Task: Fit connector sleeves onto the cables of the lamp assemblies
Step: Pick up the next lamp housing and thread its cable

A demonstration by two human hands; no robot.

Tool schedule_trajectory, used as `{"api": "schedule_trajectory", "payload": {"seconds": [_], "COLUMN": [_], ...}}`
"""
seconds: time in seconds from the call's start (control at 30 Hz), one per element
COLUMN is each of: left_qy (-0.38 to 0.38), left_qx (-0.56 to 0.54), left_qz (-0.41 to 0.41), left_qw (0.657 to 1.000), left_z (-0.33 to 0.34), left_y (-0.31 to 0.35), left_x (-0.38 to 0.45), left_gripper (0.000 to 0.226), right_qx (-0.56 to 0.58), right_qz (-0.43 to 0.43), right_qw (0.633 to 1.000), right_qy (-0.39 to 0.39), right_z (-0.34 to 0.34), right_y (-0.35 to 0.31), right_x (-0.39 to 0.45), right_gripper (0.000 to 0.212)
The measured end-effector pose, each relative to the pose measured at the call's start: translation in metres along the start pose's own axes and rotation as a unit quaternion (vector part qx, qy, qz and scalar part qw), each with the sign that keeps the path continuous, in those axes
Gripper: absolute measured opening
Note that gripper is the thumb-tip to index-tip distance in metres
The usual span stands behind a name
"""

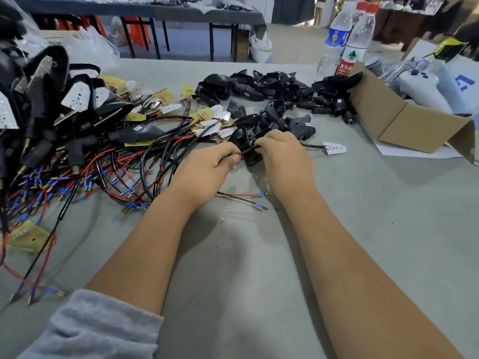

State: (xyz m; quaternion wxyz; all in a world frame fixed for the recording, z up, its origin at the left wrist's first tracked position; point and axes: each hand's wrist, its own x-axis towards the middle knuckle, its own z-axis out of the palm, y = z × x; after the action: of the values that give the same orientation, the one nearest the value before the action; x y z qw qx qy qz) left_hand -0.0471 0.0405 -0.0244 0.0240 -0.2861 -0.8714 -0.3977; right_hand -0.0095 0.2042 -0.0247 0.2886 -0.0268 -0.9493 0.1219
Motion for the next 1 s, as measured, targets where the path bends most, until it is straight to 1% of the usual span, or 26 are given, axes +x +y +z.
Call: {"api": "schedule_trajectory", "payload": {"seconds": [0.07, 0.13, 0.2, 0.27, 0.33, 0.43, 0.5, 0.57, 0.67, 0.73, 0.8, 0.87, 0.93, 1.0], "left_qy": [0.0, -0.001, -0.005, -0.001, 0.012, 0.036, 0.051, 0.062, 0.069, 0.071, 0.081, 0.087, 0.081, 0.068], "left_qx": [0.015, 0.015, 0.009, 0.006, -0.006, -0.022, -0.023, -0.014, -0.009, -0.009, -0.009, -0.022, -0.042, -0.044], "left_qz": [-0.008, -0.019, -0.022, -0.018, -0.008, 0.003, -0.003, -0.007, -0.006, -0.01, -0.032, -0.056, -0.071, -0.08], "left_qw": [1.0, 1.0, 1.0, 1.0, 1.0, 0.999, 0.998, 0.998, 0.998, 0.997, 0.996, 0.994, 0.993, 0.993], "left_z": [-0.001, -0.002, -0.002, 0.0, 0.002, 0.002, 0.001, 0.001, 0.001, 0.003, 0.004, 0.003, 0.001, 0.0], "left_y": [-0.002, -0.005, -0.006, -0.004, -0.002, -0.003, -0.004, -0.005, -0.005, -0.006, -0.008, -0.008, -0.006, -0.004], "left_x": [0.0, -0.001, -0.002, -0.002, -0.002, -0.001, 0.0, 0.0, 0.002, 0.003, 0.004, 0.004, 0.003, 0.002], "left_gripper": [0.014, 0.015, 0.017, 0.016, 0.014, 0.012, 0.012, 0.011, 0.011, 0.017, 0.021, 0.02, 0.02, 0.021], "right_qx": [0.02, 0.055, 0.038, 0.001, -0.005, 0.014, 0.023, 0.012, -0.015, -0.028, -0.046, -0.05, -0.069, -0.114], "right_qz": [0.031, 0.082, 0.11, 0.096, 0.044, -0.058, -0.082, -0.086, -0.065, -0.032, 0.001, 0.035, 0.062, 0.073], "right_qw": [0.999, 0.994, 0.991, 0.99, 0.993, 0.996, 0.996, 0.996, 0.998, 0.999, 0.999, 0.998, 0.996, 0.99], "right_qy": [0.005, 0.038, 0.072, 0.101, 0.106, 0.064, 0.009, -0.015, 0.004, 0.013, 0.022, 0.022, 0.0, -0.037], "right_z": [-0.003, -0.007, -0.011, -0.012, -0.013, -0.009, -0.006, -0.004, -0.004, -0.003, -0.001, 0.001, 0.002, 0.003], "right_y": [0.005, 0.013, 0.017, 0.014, 0.002, -0.014, -0.018, -0.018, -0.016, -0.015, -0.012, -0.01, -0.007, -0.005], "right_x": [0.0, -0.002, -0.005, -0.007, -0.008, -0.008, -0.007, -0.007, -0.008, -0.007, -0.007, -0.007, -0.006, -0.006], "right_gripper": [0.019, 0.021, 0.021, 0.025, 0.028, 0.02, 0.018, 0.021, 0.024, 0.025, 0.023, 0.018, 0.018, 0.016]}}
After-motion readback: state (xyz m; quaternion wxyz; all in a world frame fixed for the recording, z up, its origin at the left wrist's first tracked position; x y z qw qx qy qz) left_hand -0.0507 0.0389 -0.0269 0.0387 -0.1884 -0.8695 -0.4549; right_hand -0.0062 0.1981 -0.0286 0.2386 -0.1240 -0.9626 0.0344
